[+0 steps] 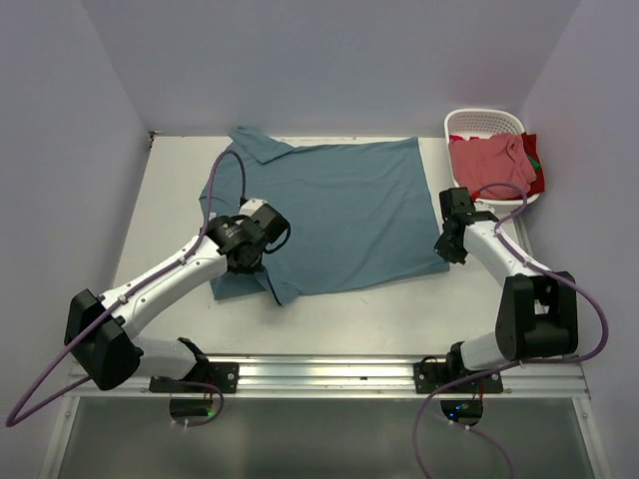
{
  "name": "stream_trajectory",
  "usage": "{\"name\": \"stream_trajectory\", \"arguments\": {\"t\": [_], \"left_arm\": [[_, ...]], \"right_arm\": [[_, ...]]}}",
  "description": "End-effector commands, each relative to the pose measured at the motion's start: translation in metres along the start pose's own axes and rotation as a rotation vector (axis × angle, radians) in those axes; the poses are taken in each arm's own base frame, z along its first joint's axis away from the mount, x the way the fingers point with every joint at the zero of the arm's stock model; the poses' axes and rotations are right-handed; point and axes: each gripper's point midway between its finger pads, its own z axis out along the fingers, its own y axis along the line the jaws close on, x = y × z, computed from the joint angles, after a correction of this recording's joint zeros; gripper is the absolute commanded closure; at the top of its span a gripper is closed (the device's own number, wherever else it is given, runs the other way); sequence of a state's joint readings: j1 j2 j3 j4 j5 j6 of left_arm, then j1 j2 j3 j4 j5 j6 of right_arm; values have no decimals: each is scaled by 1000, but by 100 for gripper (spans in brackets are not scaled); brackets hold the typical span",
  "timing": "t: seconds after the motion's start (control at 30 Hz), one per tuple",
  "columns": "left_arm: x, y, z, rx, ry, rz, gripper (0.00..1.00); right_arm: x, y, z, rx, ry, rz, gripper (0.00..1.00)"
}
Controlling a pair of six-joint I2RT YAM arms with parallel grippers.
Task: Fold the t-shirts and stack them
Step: Fold the tshirt
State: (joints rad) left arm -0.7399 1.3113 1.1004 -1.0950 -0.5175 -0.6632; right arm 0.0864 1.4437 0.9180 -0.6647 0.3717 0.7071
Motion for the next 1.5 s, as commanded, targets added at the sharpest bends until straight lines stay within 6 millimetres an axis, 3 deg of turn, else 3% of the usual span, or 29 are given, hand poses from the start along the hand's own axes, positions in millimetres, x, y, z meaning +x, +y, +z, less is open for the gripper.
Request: {"name": "stream_trajectory", "arguments": {"t": [0.0, 0.33, 0.47, 0.77, 1.0, 1.47], "left_arm": [[-56, 14, 11, -68, -123, -46, 100], [-100, 48, 50, -204, -121, -80, 100], [-121, 60, 62, -242, -139, -106, 100], [-170, 59, 83, -260, -167, -104, 100], [-185, 60, 100, -278, -162, -81, 100], [-194, 67, 132, -290, -127, -84, 100]], "right_arm": [[-29, 19, -5, -41, -57, 7, 100], [-70, 49, 1, -32, -92, -7, 100], [-79, 63, 13, -22, -80, -25, 100], [-104, 90, 25, -33, -83, -31, 100], [-112, 97, 31, -28, -90, -36, 100], [-117, 104, 51, -3, -78, -35, 100]]}}
